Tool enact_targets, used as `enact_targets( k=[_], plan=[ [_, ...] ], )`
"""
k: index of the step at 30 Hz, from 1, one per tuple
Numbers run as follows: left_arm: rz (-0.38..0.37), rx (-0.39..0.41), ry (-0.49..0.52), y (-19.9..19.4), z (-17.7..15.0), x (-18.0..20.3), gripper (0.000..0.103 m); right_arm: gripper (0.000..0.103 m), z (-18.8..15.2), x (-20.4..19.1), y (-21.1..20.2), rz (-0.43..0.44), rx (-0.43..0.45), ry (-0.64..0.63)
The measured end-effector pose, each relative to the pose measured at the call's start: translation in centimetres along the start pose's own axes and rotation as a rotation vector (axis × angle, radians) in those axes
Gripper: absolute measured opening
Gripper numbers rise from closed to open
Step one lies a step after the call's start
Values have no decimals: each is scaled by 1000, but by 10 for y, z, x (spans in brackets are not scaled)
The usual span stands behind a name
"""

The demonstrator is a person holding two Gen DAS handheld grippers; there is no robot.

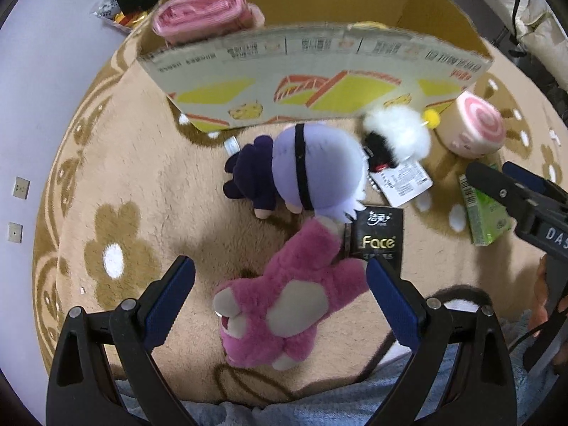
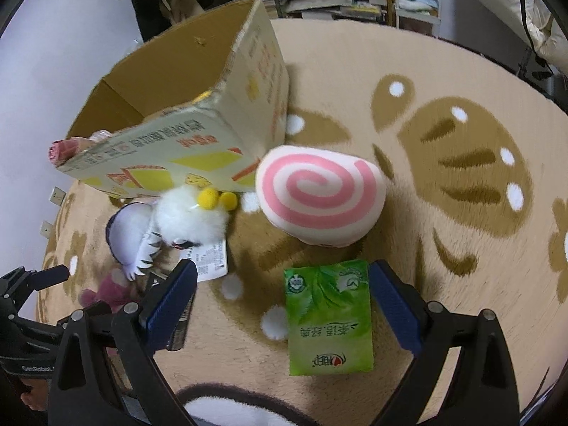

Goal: Organize soft objects
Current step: 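Move left gripper to the pink plush bear while right gripper moves to the green tissue pack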

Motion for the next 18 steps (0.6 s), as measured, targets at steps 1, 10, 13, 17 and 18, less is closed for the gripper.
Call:
enact_targets(
  k=[1,10,13,17,18],
  plan=[
    [6,-6,0,3,0,0,96,101,0,1,2,-3,-6,3],
    [18,-27,2,16,2,1,96,101,-4,6,15,-26,-62,7],
    [11,-30,-12,19,3,1,96,101,-5,5,21,-33,-82,5],
    [-12,-31,-30,23,6,-9,94,94,-6,0,25,-44,-79,2],
    [-15,-32,-34,24,6,-10,89,94,-5,0,26,-43,-80,3]
  ],
)
Point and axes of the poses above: each gripper's, at about its wrist camera, not at the fingertips, and y roughly the way its jaws point, x to its right, z to its top, the point moved 4 cm from there along y, roughly the way its jaws point, and after that the axes turned 12 degrees about -z, right-handed, at the moved point
